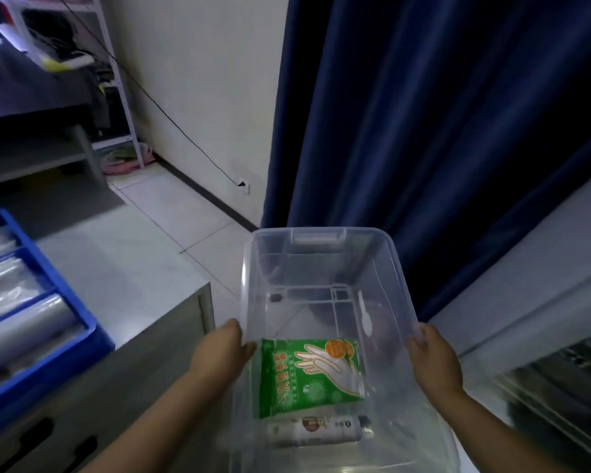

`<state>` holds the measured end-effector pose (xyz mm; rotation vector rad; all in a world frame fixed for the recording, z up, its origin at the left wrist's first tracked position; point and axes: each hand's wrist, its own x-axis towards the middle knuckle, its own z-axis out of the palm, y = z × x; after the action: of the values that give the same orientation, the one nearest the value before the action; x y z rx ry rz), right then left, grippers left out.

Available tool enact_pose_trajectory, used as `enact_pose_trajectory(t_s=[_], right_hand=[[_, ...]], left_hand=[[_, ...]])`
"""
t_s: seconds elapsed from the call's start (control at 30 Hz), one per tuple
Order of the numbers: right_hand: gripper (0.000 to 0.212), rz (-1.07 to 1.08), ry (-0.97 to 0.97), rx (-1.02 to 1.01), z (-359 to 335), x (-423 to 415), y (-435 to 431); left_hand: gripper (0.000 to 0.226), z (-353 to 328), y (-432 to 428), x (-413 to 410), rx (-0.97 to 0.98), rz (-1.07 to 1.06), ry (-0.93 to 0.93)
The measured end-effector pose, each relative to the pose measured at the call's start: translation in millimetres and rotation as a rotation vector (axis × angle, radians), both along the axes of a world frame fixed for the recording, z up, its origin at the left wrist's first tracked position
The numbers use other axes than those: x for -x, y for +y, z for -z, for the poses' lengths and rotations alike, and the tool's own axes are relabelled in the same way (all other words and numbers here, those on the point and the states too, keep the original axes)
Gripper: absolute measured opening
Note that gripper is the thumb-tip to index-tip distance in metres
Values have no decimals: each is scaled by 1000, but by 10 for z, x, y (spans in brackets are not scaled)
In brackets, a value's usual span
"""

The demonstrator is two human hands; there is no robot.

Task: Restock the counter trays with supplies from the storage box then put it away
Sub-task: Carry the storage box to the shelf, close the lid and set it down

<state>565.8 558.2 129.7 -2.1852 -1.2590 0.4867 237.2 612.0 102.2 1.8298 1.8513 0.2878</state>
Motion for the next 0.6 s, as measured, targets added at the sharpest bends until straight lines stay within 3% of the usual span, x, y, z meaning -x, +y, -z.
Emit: enact_pose_trajectory(t_s=[0.17,0.27,0.6], right_hand=[[17,41,34,-41,-90,-76,705],[13,30,47,-40,-71,-123,1238],[10,-120,222,-32,231,-166,3319]], left_hand=[[27,-234,860,-39,-109,43,17],[26,-291,1330,-64,-108,38,13],[26,-191,2730,-105,-12,-199,25]])
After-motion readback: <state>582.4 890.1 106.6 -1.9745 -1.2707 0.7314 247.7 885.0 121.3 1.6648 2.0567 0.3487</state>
